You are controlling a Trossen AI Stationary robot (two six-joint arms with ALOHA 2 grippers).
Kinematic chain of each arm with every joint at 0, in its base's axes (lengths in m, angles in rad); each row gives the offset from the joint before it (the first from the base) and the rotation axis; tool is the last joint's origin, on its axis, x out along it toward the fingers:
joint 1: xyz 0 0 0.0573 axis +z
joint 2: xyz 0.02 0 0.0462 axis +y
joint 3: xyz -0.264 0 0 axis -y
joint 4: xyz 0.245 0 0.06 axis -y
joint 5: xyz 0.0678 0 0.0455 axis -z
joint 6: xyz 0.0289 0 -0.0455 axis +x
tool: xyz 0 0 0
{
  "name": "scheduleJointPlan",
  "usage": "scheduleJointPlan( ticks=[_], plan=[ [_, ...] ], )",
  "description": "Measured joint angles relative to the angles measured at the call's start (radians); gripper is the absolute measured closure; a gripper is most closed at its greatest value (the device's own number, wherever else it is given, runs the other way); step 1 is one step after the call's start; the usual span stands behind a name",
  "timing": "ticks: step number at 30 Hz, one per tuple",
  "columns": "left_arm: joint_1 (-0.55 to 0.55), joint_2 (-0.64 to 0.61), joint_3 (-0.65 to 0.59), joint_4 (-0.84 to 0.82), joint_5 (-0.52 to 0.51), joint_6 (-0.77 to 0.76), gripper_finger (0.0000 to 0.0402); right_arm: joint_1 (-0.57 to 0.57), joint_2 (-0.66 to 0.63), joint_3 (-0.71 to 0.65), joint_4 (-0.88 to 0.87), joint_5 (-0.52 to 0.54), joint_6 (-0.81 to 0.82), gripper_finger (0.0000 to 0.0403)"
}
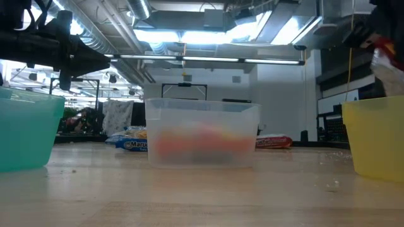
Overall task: Sort Maruchan noodles
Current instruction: Put the bottom right red noodle pack into the yellow bin, then put the bottom red noodle pack into the yellow bin
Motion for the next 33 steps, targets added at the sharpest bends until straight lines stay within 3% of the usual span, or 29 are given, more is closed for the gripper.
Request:
scheduleJointPlan(
  ticks=[18, 27, 33],
  plan=[
    [0.0, 0.0, 0.0, 0.0, -0.016, 0.008, 0.0335, -0.003, 0.018, 0.0, -0.031, -0.072, -0.102, 0.0391],
    [0.0, 0.0, 0.0, 0.0, -0.016, 0.009, 0.0335, -0.008, 0.018, 0.0, -0.025, -0.036, -0.103, 0.0262],
    [0.0, 0.0, 0.0, 0.0, -0.016, 0.008, 0.0335, -0.106, 0.005, 0.001, 0.007, 0.159, -0.198, 0.0207]
  ],
)
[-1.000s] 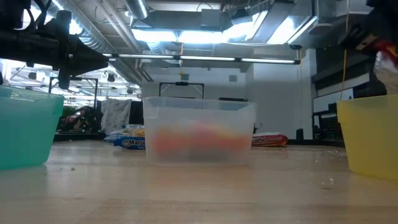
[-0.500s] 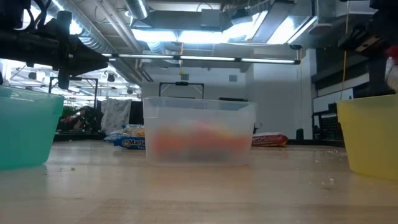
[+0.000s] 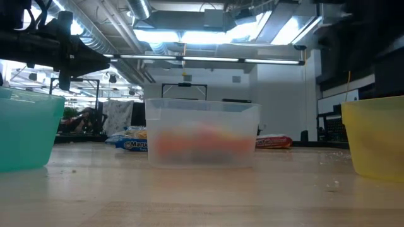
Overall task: Sort Maruchan noodles
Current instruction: Put the bottom red noodle pack into the yellow bin
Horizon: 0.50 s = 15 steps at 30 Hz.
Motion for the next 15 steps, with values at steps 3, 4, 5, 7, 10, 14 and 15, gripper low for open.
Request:
scheduleJointPlan(
  ticks=[3, 4, 5, 7, 10, 14, 15],
  plan=[
    [0.0, 0.0, 0.0, 0.001, 0.001, -0.016, 0.0335, -0.105, -0.012, 0.0, 0.013, 0.022, -0.104, 0.0188],
    [0.0, 0.0, 0.0, 0.001, 0.002, -0.019, 0.0335, -0.148, -0.013, 0.001, 0.026, 0.02, -0.144, 0.0181],
    [0.0, 0.0, 0.0, 0.001, 0.002, -0.019, 0.0335, -0.191, -0.013, 0.001, 0.037, 0.009, -0.192, 0.0173],
    [0.0, 0.0, 0.0, 0.001, 0.002, -0.018, 0.0335, -0.277, -0.01, 0.001, 0.051, -0.022, -0.306, 0.0156],
    [0.0, 0.0, 0.0, 0.001, 0.002, -0.018, 0.0335, -0.402, 0.013, 0.001, 0.123, -0.071, -0.479, 0.0127],
    [0.0, 0.0, 0.0, 0.001, 0.003, -0.018, 0.0335, -0.55, 0.056, 0.001, 0.198, -0.122, -0.639, 0.0087],
    [0.0, 0.0, 0.0, 0.001, 0.003, -0.018, 0.0335, -0.582, 0.072, 0.001, 0.209, -0.138, -0.664, 0.0078]
  ],
)
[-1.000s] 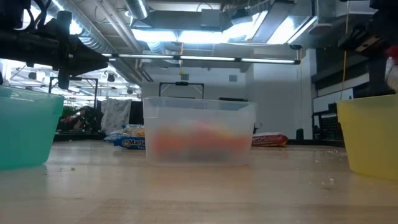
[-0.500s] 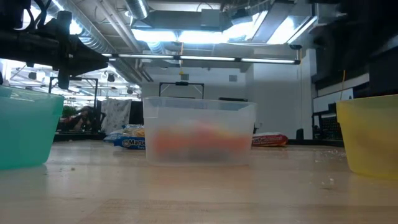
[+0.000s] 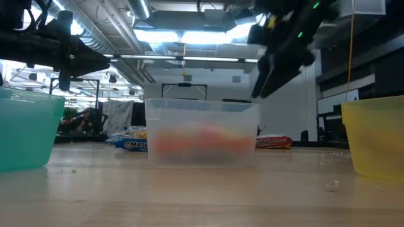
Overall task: Sort Maruchan noodles
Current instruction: Put the bottom red noodle pack into the yellow bin
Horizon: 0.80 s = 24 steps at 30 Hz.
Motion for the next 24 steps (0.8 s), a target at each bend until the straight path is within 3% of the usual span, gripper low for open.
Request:
scheduleJointPlan(
  ticks=[6, 13, 19, 24],
  plan=[
    [0.0, 0.0, 0.0, 0.0, 0.001, 0.009, 0.0335, -0.125, 0.137, 0.0, 0.075, -0.052, -0.14, 0.0043],
    [0.0, 0.0, 0.0, 0.0, 0.001, 0.012, 0.0335, -0.223, 0.274, 0.017, 0.104, -0.039, -0.212, 0.004],
    [0.0, 0.0, 0.0, 0.0, -0.003, 0.015, 0.0335, -0.307, 0.301, 0.075, 0.098, -0.102, -0.227, 0.004],
    [0.0, 0.0, 0.0, 0.0, -0.003, 0.02, 0.0335, -0.312, 0.3, 0.087, 0.071, -0.152, -0.235, 0.004]
  ],
)
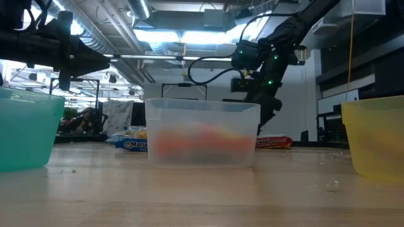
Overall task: Sort Maruchan noodles
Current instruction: Put the bottom red noodle pack into the yellow bin
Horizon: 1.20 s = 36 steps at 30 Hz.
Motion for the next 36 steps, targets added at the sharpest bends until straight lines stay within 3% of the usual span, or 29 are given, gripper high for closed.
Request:
scheduleJointPlan(
  ticks=[3, 13, 16, 21, 31, 33, 36],
  plan=[
    [0.0, 0.0, 0.0, 0.0, 0.0, 0.0, 0.0335, 0.009, 0.012, -0.001, -0.013, -0.044, 0.001, 0.004],
    [0.0, 0.0, 0.0, 0.0, -0.002, 0.006, 0.0335, 0.014, 0.146, 0.069, 0.022, -0.041, -0.018, 0.0041],
    [0.0, 0.0, 0.0, 0.0, -0.002, 0.006, 0.0335, 0.015, 0.176, 0.105, -0.014, -0.051, -0.02, 0.0057],
    [0.0, 0.0, 0.0, 0.0, -0.002, 0.006, 0.0335, 0.015, 0.193, 0.131, -0.052, -0.057, 0.002, 0.0141],
    [0.0, 0.0, 0.0, 0.0, -0.002, 0.007, 0.0335, 0.014, 0.195, 0.132, -0.044, -0.037, 0.054, 0.0372],
    [0.0, 0.0, 0.0, 0.0, -0.002, 0.007, 0.0335, 0.014, 0.195, 0.132, -0.046, -0.039, 0.061, 0.0391],
    [0.0, 0.0, 0.0, 0.0, -0.002, 0.007, 0.0335, 0.015, 0.197, 0.148, -0.072, -0.038, 0.092, 0.0384]
  ],
)
